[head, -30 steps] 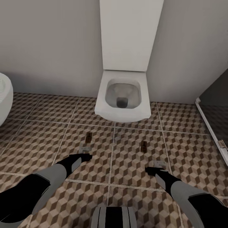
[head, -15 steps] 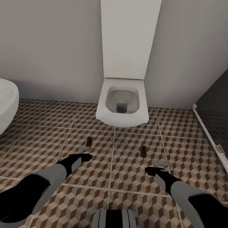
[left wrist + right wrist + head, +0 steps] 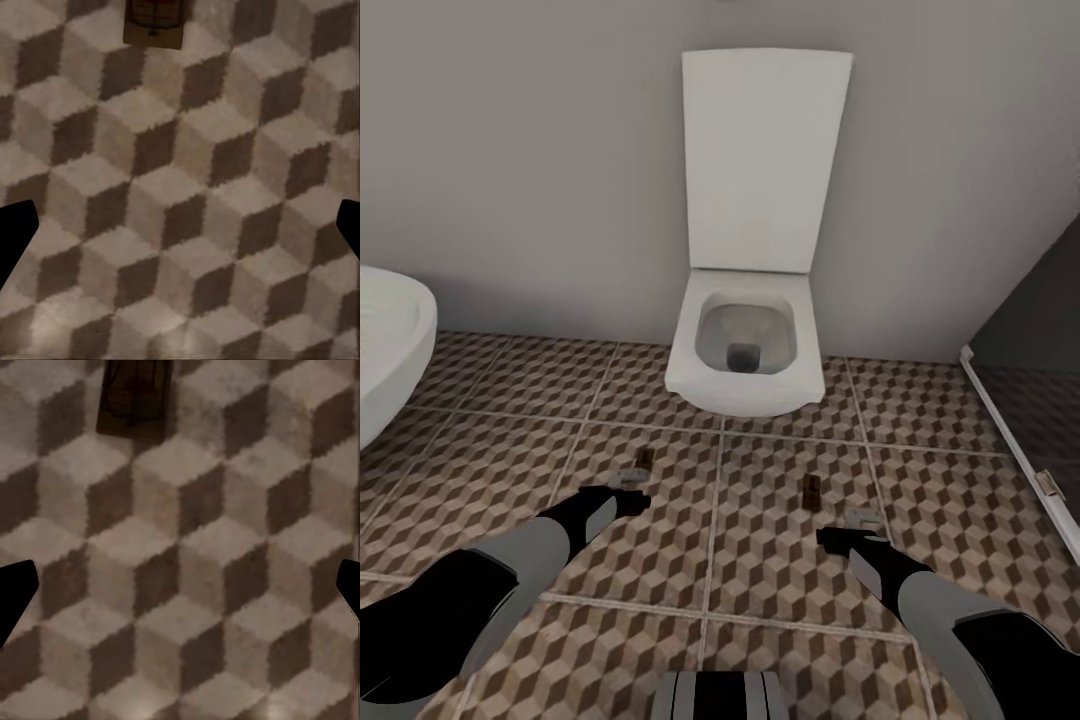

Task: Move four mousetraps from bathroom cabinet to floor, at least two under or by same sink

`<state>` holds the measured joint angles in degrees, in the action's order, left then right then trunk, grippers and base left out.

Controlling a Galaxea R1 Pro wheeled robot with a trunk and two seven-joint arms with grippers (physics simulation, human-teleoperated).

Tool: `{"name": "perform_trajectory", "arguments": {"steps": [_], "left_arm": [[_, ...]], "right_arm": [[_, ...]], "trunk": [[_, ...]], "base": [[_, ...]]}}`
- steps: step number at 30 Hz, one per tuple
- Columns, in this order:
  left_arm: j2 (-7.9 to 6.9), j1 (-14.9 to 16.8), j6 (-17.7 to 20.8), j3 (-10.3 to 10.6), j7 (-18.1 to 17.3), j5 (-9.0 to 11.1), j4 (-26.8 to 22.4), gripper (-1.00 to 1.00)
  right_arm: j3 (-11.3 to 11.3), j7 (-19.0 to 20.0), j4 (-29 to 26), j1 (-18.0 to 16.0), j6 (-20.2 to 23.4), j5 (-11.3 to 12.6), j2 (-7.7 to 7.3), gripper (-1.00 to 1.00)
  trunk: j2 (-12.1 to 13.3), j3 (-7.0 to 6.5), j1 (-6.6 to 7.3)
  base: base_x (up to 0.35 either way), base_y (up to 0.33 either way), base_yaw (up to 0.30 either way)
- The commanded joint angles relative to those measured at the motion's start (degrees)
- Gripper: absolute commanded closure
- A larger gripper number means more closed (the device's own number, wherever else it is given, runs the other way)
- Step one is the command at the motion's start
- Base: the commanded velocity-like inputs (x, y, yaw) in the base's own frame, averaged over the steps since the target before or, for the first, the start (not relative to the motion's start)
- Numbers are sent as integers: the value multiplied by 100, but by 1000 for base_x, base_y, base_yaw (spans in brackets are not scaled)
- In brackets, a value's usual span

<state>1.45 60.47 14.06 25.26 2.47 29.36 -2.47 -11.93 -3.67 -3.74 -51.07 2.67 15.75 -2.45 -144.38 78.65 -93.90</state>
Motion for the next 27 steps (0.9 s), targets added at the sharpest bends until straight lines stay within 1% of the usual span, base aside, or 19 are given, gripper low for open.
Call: {"name": "perform_trajectory", "arguments": {"steps": [1,4,5,7,11,12,16,17,22,23,27], "left_arm": [[-3,0,112,46,26,58,-18,-100],[-11,0,330,41,25,58,-30,-100],[-11,0,330,41,25,58,-30,-100],[-17,0,464,38,22,59,-28,-100],[-30,0,745,34,9,60,-17,-100],[-30,0,745,34,9,60,-17,-100],[-36,0,1028,35,10,61,1,-100],[-36,0,1028,35,10,61,1,-100],[-61,0,1230,38,17,58,95,-100],[-61,0,1230,38,17,58,95,-100],[-174,0,1296,39,17,63,210,-100]], "right_arm": [[-52,-12,-12,1,33,49,2,-100],[-62,6,-12,1,46,42,11,-100],[-62,6,-12,1,46,42,11,-100],[-64,13,-12,1,61,39,15,-100],[-64,20,-12,1,250,35,16,-100],[-64,20,-12,1,250,35,16,-100],[-64,23,-9,4,688,34,15,-100],[-64,23,-9,4,688,34,15,-100],[-64,26,-7,10,1190,33,2,-100],[-64,26,-7,10,1190,33,2,-100],[-64,25,-6,15,1399,33,-5,-100]], "trunk": [[0,-19,3],[4,-86,11],[6,-108,13],[8,-152,19],[14,-241,29],[15,-263,32],[20,-352,42],[22,-374,44],[29,-485,57],[30,-507,60],[35,-595,70]], "base": [[0,0,0],[0,0,0],[0,0,0],[0,0,0],[0,0,0],[0,0,0],[0,0,0],[0,0,0],[0,0,0],[0,0,0],[0,0,0]]}}
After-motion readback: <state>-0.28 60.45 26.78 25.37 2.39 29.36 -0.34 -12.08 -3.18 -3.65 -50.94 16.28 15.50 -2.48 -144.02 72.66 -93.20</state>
